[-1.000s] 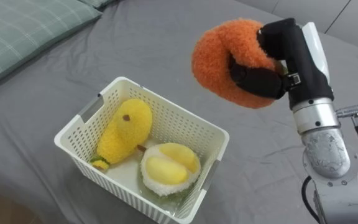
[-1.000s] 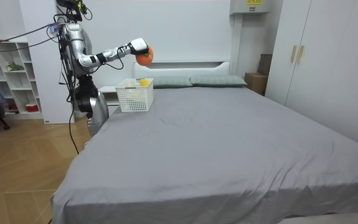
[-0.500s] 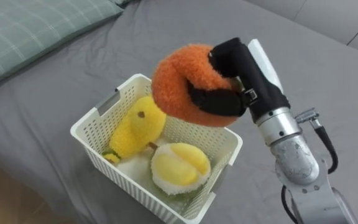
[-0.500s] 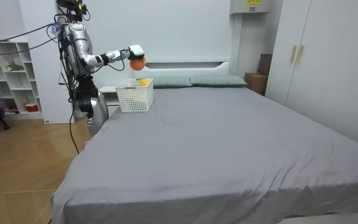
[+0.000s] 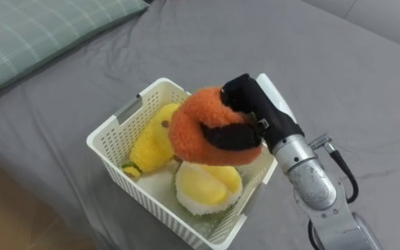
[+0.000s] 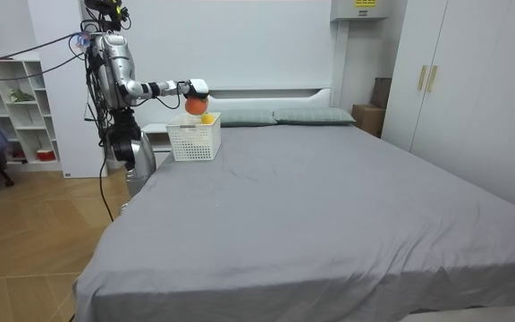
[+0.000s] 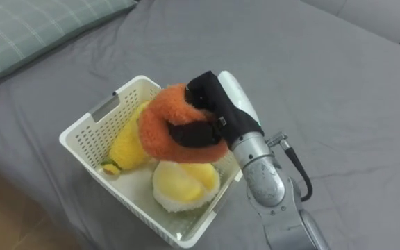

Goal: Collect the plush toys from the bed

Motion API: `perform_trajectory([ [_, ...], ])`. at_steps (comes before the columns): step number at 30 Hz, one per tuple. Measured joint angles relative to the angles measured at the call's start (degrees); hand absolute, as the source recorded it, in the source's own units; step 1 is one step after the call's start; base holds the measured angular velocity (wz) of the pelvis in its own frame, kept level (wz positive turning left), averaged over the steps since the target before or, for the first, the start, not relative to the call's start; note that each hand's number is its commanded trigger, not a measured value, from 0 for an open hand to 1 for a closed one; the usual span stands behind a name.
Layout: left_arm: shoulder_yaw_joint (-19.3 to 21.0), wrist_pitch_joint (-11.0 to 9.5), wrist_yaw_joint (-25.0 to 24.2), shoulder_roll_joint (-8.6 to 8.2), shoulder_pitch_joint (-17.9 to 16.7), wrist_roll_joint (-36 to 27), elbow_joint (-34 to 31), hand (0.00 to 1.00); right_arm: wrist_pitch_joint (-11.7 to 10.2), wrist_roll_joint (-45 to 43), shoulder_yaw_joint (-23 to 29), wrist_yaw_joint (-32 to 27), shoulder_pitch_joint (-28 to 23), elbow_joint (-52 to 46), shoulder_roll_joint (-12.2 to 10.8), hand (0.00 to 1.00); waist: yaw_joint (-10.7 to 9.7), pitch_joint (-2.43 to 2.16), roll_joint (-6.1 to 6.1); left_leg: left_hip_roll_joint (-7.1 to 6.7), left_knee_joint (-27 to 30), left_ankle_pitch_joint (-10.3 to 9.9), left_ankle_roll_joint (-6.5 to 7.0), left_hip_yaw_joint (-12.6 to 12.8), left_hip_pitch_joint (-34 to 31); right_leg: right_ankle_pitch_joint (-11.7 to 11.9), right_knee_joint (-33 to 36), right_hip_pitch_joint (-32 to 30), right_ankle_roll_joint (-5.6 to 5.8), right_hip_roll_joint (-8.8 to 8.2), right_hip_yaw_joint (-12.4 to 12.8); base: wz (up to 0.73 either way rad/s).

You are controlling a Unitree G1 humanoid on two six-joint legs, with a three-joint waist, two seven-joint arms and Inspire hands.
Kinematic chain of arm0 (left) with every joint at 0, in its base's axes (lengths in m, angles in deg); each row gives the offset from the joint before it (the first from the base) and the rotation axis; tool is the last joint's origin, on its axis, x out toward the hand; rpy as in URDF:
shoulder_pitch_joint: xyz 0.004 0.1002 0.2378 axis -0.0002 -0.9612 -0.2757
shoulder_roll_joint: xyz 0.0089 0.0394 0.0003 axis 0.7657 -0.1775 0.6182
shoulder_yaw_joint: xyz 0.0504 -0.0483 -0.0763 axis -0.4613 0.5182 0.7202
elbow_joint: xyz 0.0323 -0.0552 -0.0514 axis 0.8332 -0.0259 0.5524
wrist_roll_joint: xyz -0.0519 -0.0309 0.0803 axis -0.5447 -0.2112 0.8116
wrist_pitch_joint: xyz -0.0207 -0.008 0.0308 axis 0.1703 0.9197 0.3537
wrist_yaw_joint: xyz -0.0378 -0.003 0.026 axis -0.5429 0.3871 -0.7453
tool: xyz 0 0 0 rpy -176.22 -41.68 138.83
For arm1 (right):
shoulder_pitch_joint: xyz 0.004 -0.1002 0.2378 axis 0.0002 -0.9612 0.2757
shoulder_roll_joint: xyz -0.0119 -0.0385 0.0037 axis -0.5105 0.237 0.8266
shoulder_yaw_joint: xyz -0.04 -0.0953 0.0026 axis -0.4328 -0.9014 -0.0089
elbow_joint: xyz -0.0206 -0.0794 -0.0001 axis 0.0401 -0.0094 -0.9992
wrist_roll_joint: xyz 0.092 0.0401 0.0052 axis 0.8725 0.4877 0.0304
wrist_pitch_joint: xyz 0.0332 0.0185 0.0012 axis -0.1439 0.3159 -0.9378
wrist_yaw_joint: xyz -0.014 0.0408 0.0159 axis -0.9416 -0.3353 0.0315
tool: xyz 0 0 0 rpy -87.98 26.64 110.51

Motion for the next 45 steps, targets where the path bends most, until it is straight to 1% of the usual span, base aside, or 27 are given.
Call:
perform_trajectory([
  [6,0.02,0.08,0.04,0.02,-0.03,-0.04,0.03,0.00,0.57,-2.44,-0.02,-0.01,0.00,4.14,0.00,0.00,0.00,-0.02,-0.02,-0.21,0.02,0.01,0.02,0.00,0.03,-0.21,0.10,-0.17,0.20,-0.28,-0.15,0.00],
  [37,0.72,0.17,0.04,-0.02,0.00,-0.11,0.19,0.00,0.58,-2.39,0.00,-0.04,0.00,6.77,0.00,0.00,-0.08,-0.04,-0.03,-0.25,0.47,0.02,0.04,0.01,0.15,-0.21,0.13,0.16,0.20,-0.27,0.16,0.00],
  [40,0.72,0.17,0.04,-0.03,0.01,-0.10,0.19,0.00,0.57,-1.71,0.01,-0.05,0.00,6.77,0.00,0.00,-0.03,-0.08,-0.08,-0.25,0.44,0.02,0.04,0.02,0.14,-0.21,0.13,0.15,0.20,-0.26,0.48,0.00],
  [45,0.75,0.17,0.41,-0.06,-0.01,-0.09,0.18,0.00,0.50,-1.23,0.16,-0.87,0.02,6.77,0.02,0.00,-0.13,-0.11,-0.12,-0.25,0.44,0.02,0.04,0.08,0.15,-0.21,0.13,0.12,0.20,-0.26,0.52,0.00],
])
